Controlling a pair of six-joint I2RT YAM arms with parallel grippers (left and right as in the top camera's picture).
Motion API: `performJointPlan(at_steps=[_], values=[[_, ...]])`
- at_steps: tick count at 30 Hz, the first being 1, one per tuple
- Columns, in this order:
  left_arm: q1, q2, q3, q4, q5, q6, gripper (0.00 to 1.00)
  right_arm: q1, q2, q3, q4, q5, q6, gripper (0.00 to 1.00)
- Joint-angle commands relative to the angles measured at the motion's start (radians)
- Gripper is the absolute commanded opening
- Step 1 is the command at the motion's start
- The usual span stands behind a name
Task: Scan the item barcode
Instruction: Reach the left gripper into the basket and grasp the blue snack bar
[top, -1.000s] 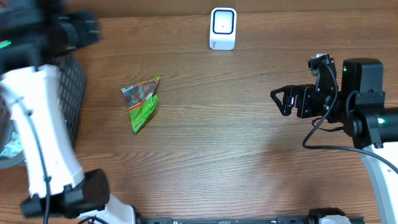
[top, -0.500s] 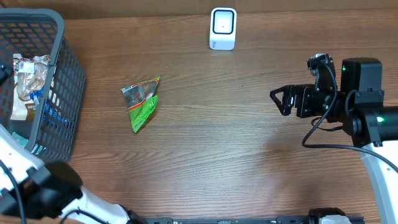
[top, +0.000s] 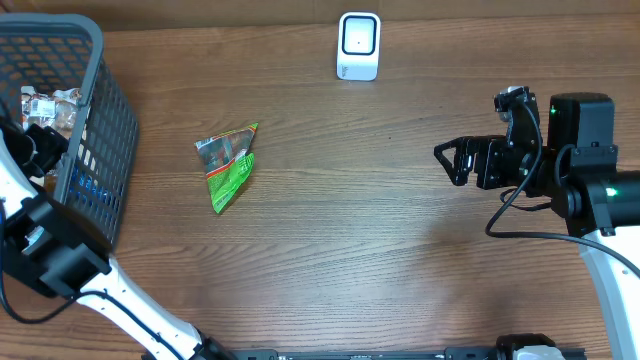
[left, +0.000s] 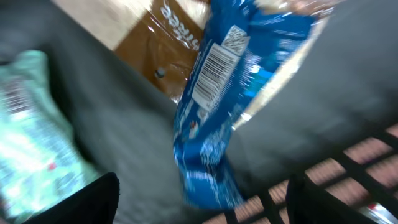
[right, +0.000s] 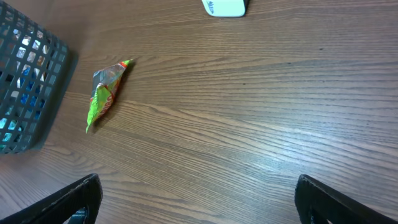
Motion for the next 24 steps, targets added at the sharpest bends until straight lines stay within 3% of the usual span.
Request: performJointPlan(at_steps=[1, 8, 16, 18, 19, 20, 21, 24], values=[[-0.005, 0.065, -0.002, 0.008, -0.003, -0.010, 0.75, 0.006, -0.002, 0.033, 0.005, -0.005, 0.007, 0.99], [-0.008, 0.146, -0.003, 0.041, -0.006, -0.010, 0.62, 0.006, -0.002, 0.033, 0.005, -0.006, 0.007, 0.99], [-0.029, 0.163, -0.004, 0.071, -0.022, -0.010, 0.55, 0.006, -0.002, 0.033, 0.005, -0.006, 0.007, 0.99], [-0.037, 0.163, -0.004, 0.071, -0.024, -0.010, 0.45, 0.006, -0.002, 0.033, 0.005, -0.005, 0.007, 0.99], [-0.041, 0.163, -0.004, 0.071, -0.026, -0.010, 0.36, 0.006, -0.002, 0.033, 0.005, -0.005, 0.007, 0.99], [-0.043, 0.163, -0.004, 0.070, -0.026, -0.010, 0.16, 0.006, -0.002, 0.033, 0.004, -0.006, 0.007, 0.99], [-0.048, 0.163, -0.004, 0.065, -0.025, -0.010, 0.04, 0.006, -0.002, 0.033, 0.004, -0.005, 0.007, 0.99], [-0.048, 0.148, 0.006, 0.045, -0.023, -0.010, 0.04, 0.006, -0.002, 0.033, 0.004, -0.006, 0.007, 0.99]])
